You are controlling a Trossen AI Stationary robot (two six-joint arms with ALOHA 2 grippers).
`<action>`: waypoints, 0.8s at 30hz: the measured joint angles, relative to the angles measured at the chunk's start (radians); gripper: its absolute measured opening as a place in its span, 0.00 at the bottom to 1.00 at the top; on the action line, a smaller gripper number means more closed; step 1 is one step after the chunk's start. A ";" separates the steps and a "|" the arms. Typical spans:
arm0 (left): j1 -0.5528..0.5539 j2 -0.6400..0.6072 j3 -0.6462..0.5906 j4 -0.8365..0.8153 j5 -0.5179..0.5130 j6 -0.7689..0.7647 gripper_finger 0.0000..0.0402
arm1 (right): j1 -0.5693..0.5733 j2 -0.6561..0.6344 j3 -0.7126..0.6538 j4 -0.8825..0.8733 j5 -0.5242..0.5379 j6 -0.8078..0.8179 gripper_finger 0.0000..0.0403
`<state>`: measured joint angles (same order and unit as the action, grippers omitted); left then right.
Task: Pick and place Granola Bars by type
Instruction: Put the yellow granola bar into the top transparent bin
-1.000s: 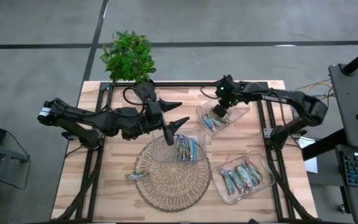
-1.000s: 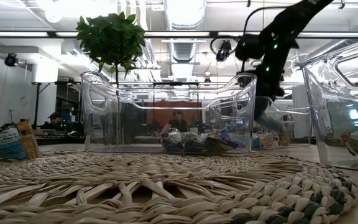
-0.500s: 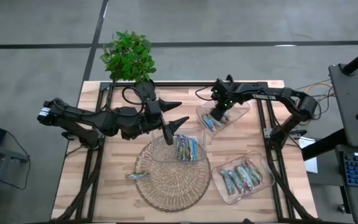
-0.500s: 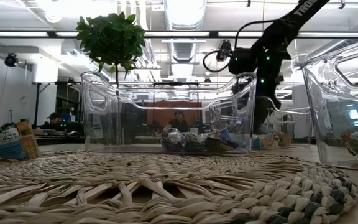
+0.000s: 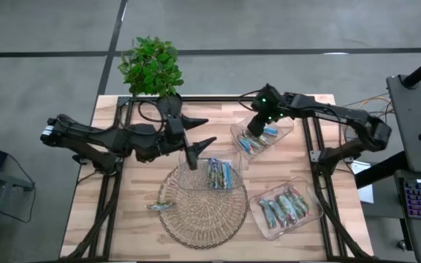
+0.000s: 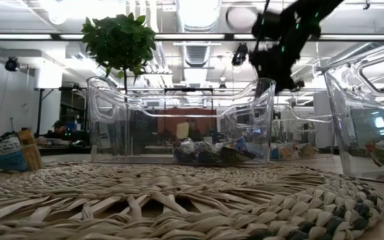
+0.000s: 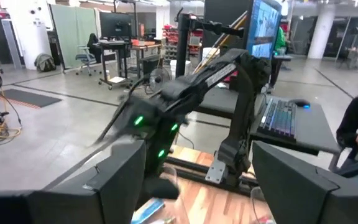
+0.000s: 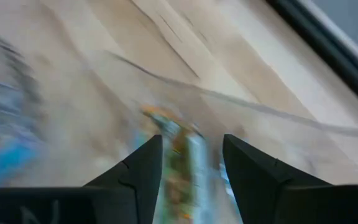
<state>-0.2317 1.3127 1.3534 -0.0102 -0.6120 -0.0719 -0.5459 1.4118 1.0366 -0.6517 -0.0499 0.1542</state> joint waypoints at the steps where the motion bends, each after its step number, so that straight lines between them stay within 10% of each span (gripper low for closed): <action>1: -0.002 -0.012 0.000 -0.020 0.001 -0.001 0.68 | 0.018 -0.022 0.008 0.007 -0.006 0.014 0.40; 24: -0.166 -0.346 -0.396 -0.121 0.150 -0.024 0.68 | 0.663 -0.201 0.041 0.587 0.175 0.240 0.45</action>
<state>-0.3980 0.9667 0.9574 -0.1310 -0.4622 -0.0956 0.1172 1.2104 1.0775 -0.0648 0.1247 0.3945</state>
